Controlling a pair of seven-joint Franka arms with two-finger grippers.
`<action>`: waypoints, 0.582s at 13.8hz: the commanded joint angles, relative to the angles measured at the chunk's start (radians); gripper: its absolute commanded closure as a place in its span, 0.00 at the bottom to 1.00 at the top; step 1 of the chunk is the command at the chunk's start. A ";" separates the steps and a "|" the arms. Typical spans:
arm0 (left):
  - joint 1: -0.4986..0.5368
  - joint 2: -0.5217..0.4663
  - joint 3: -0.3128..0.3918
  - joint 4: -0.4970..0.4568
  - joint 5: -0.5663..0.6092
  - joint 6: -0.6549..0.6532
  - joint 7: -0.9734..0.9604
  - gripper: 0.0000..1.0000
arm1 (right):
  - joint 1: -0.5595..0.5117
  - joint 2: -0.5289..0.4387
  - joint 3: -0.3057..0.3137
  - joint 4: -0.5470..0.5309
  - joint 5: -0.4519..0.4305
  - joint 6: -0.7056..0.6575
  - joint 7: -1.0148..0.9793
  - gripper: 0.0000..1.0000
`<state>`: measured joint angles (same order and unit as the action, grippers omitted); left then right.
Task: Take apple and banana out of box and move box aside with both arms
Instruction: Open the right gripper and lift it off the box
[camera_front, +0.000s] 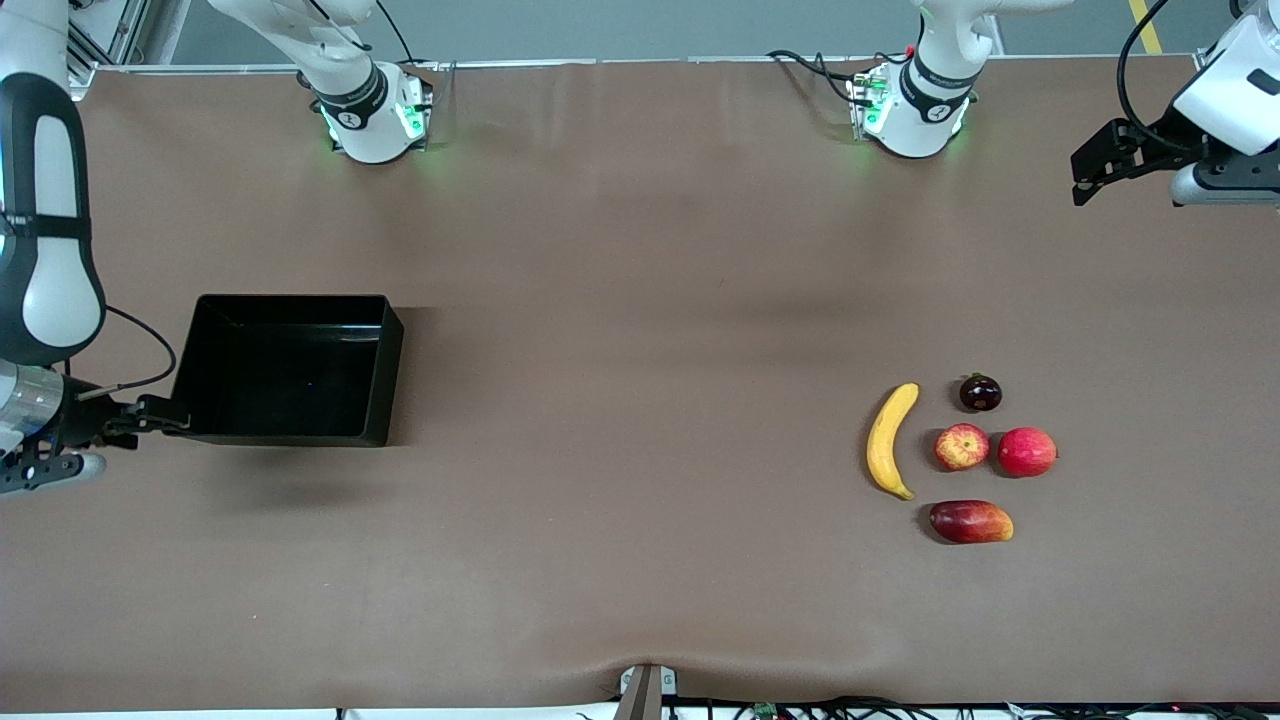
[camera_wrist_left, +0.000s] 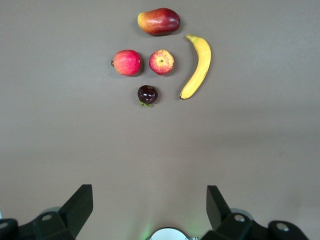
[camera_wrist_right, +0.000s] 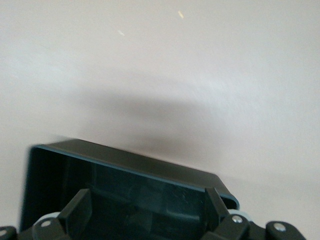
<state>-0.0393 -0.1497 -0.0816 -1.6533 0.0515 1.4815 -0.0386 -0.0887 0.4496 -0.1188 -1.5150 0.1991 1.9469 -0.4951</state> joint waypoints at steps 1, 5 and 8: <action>0.002 -0.007 -0.003 -0.008 -0.015 0.043 -0.004 0.00 | 0.045 -0.003 0.002 0.148 -0.007 -0.136 0.009 0.00; 0.002 -0.007 -0.003 -0.023 -0.016 0.049 -0.006 0.00 | 0.116 -0.064 0.002 0.168 -0.038 -0.264 0.217 0.00; 0.004 -0.018 -0.003 -0.045 -0.015 0.046 -0.004 0.00 | 0.138 -0.178 0.002 0.164 -0.053 -0.443 0.233 0.00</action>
<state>-0.0391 -0.1487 -0.0825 -1.6718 0.0515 1.5168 -0.0388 0.0382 0.3607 -0.1145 -1.3273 0.1673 1.5890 -0.2974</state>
